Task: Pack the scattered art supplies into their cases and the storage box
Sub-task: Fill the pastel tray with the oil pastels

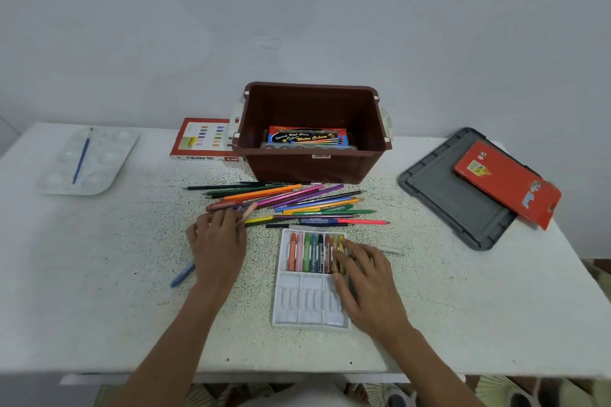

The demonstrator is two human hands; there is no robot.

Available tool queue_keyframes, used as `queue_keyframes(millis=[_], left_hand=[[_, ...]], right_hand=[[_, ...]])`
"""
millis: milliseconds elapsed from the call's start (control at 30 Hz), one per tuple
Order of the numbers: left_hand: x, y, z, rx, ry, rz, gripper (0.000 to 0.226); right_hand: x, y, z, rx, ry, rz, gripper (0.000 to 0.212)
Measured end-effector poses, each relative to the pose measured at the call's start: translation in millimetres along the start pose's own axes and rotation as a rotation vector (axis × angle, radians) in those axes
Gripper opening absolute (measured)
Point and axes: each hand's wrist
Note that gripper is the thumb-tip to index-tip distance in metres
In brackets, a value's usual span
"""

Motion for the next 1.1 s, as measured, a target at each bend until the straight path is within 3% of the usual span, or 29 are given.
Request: queue_keyframes(millis=[100, 233, 300, 400, 700, 900, 1100], left_hand=[[0, 9, 8, -0.126, 0.027, 0.006, 0.019], [7, 41, 27, -0.678, 0.159, 0.021, 0.021], [11, 54, 34, -0.877, 0.204, -0.036, 0.023], [13, 56, 38, -0.995, 0.143, -0.218, 0.023], [7, 37, 42, -0.586, -0.090, -0.624, 0.027], [-1, 30, 46, -0.544, -0.150, -0.570, 0.036], [-10, 27, 40, -0.441, -0.063, -0.465, 0.039]], right_hand=[[0, 1, 0, 0.004, 0.004, 0.002, 0.038], [0, 1, -1, 0.001, -0.005, -0.003, 0.039], [1, 1, -1, 0.003, -0.004, 0.001, 0.039], [0, 2, -1, 0.002, 0.003, 0.011, 0.039], [1, 3, -1, 0.003, -0.008, -0.010, 0.041], [1, 4, -2, -0.003, -0.004, -0.003, 0.041], [0, 3, -2, 0.005, -0.017, -0.018, 0.040]])
Point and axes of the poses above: each hand's wrist, its own x-axis towards the middle knuckle, its own y-axis out of the back of the hand, z = x × y, and after that the axes turned 4 degrees about y, right-handed
